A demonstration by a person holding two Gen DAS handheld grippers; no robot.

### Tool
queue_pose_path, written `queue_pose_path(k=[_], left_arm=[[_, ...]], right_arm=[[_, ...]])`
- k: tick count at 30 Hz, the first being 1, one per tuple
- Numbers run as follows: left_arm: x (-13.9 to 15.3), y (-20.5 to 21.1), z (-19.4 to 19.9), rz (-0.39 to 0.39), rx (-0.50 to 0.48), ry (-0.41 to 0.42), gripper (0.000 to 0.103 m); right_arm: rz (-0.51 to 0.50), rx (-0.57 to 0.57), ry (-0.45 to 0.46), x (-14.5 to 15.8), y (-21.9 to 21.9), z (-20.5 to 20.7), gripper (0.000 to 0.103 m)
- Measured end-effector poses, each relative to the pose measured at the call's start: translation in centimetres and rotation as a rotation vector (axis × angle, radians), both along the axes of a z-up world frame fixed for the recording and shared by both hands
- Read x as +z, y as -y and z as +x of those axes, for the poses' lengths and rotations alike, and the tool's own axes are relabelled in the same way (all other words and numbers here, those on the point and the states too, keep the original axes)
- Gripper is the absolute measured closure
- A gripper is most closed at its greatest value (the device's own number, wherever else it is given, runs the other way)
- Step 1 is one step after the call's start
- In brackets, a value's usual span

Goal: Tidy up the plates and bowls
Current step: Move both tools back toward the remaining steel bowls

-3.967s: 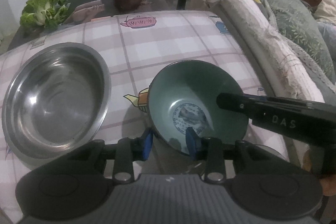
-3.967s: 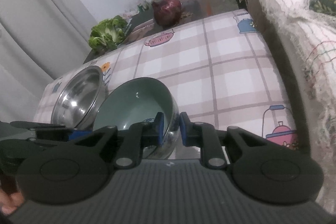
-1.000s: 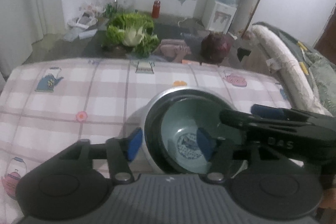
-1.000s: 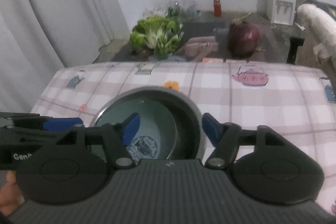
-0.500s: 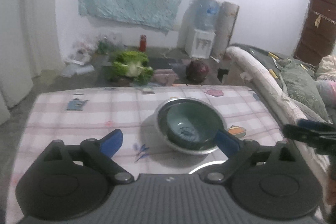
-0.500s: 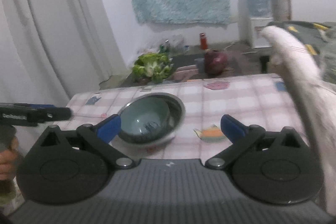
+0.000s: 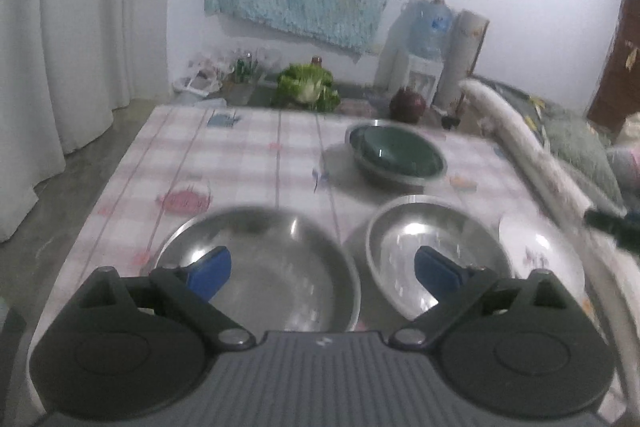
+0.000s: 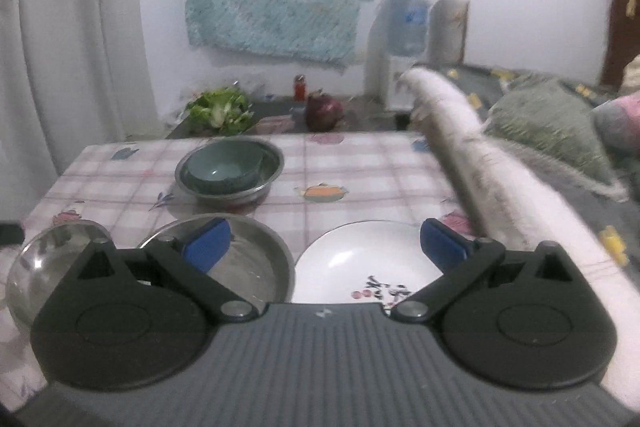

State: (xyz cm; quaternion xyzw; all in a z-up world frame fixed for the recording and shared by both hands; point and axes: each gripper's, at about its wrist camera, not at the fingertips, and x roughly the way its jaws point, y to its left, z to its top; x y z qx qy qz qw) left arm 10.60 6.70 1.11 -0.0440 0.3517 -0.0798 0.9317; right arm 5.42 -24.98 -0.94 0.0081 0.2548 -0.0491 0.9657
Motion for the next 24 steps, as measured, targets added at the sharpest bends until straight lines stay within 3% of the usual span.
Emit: queue_pose_path(k=[4, 11, 18, 24], left_arm=[[-1.1, -0.7, -2.4, -0.002, -0.008, -0.029, 0.000], [-1.9, -2.8, -4.7, -0.047, 0.015, -0.045, 0.000], [-2.4, -5.7, -6.2, -0.173, 0.035, -0.047, 0.000], [-3.1, -6.1, -6.6, -0.120, 0.074, -0.028, 0.000]], right_arm=[[-0.035, -0.012, 0.006, 0.4, -1.2, -2.8, 0.001], [0.020, 0.078, -0.033, 0.3, -2.8, -5.4, 0.001], [0.177, 0.197, -0.034, 0.2, -4.3, -6.7, 0.001], [0.377, 0.264, -0.104, -1.6, -5.5, -5.6, 0.001]])
